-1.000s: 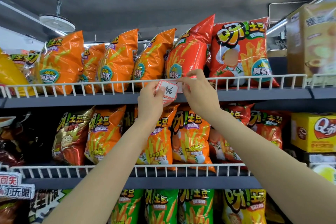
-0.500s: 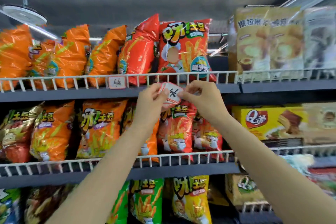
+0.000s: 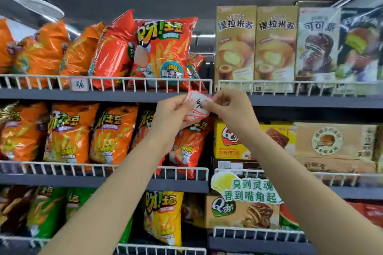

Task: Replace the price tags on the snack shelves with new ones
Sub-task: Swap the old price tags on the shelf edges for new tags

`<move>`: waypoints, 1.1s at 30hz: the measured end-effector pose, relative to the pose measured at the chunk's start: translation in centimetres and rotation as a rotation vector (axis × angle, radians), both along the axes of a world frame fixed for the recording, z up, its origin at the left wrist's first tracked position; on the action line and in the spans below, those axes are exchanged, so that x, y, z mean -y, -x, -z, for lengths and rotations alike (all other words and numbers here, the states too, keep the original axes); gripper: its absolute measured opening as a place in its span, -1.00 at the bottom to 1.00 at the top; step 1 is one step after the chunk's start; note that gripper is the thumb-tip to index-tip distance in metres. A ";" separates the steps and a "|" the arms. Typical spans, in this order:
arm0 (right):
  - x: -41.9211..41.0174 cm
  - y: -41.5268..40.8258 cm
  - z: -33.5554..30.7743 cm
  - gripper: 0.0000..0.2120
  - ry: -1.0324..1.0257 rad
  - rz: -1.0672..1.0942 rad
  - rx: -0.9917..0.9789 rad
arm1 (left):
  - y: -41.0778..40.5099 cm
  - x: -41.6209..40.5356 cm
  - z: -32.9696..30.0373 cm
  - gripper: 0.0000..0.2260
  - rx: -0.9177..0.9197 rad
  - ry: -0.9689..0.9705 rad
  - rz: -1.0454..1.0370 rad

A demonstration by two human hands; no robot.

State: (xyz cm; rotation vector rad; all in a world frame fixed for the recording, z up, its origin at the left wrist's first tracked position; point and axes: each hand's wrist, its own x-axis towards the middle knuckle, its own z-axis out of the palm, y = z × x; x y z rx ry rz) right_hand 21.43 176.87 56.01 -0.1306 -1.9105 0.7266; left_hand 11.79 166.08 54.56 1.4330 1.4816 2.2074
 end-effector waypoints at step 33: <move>-30.2 -25.0 -2.6 -0.88 0.012 0.204 -0.188 | -23.6 -30.1 -2.7 -0.81 -0.464 0.111 -0.474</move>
